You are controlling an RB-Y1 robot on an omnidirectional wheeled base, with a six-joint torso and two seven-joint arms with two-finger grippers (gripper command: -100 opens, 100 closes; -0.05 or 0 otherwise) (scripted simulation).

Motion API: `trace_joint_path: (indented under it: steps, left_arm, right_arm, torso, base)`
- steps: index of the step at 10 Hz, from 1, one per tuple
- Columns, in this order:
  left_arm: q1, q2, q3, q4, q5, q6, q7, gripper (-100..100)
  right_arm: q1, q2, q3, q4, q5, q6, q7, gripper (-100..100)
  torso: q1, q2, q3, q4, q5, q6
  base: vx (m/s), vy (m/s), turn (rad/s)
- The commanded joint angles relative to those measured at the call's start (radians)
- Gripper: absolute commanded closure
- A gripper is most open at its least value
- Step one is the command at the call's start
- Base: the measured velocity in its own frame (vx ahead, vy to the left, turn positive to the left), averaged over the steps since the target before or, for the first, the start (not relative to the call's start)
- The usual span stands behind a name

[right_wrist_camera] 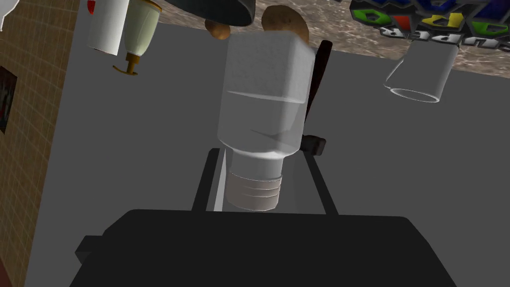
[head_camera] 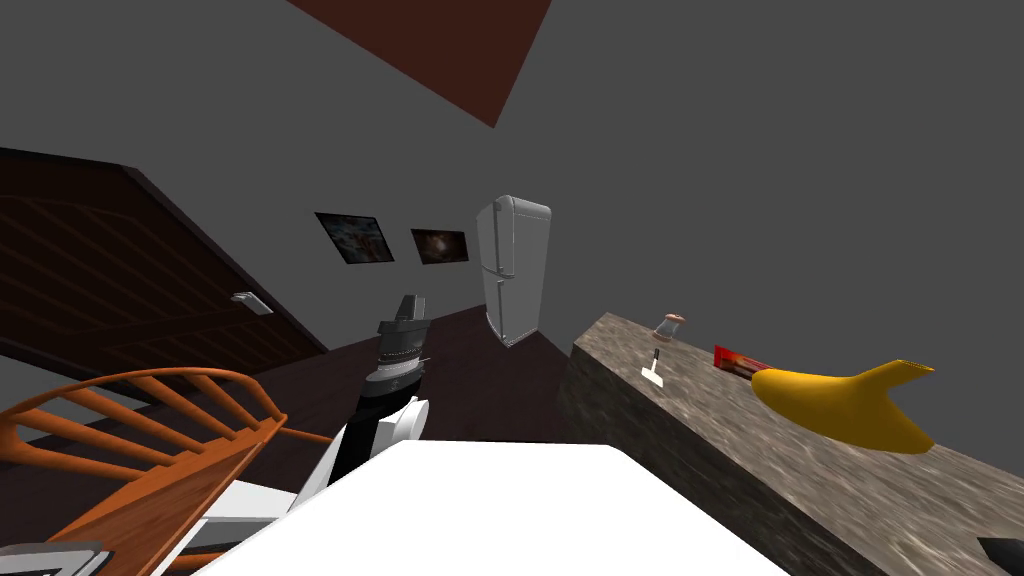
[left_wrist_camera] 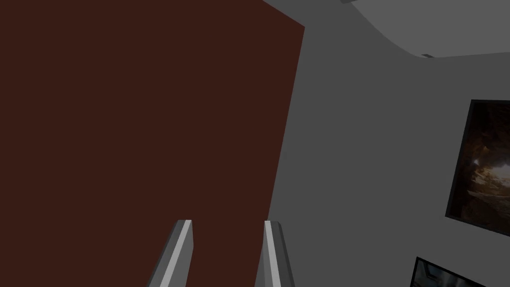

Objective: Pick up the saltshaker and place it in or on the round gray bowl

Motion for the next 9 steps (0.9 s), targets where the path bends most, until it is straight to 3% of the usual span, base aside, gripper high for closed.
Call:
trace_joint_path:
  steps: [1,5,9]
  left_arm:
    - [0.000,0.000,0.000,0.000,0.000,0.000,0.000,0]
    - [0.000,0.000,0.000,0.000,0.000,0.000,0.000,0]
    - [0.000,0.000,0.000,0.000,0.000,0.000,0.000,0]
  right_arm:
    - [0.036,-0.012,-0.001,-0.012,-0.005,-0.012,-0.033,100]
    - [0.103,-0.008,-0.007,-0.032,0.013,-0.078,-0.098,100]
    - [0.162,0.004,-0.015,-0.053,0.038,-0.148,-0.157,100]
  torso:
    - [0.000,0.000,0.000,0.000,0.000,0.000]
    - [-0.017,-0.001,0.000,0.000,-0.005,-0.001]
    - [-0.014,-0.001,0.000,0.000,-0.005,0.000]
  base:
    - [-0.070,-0.102,-0.004]
    - [-0.050,-0.216,-0.019]
    - [-0.041,-0.196,-0.026]
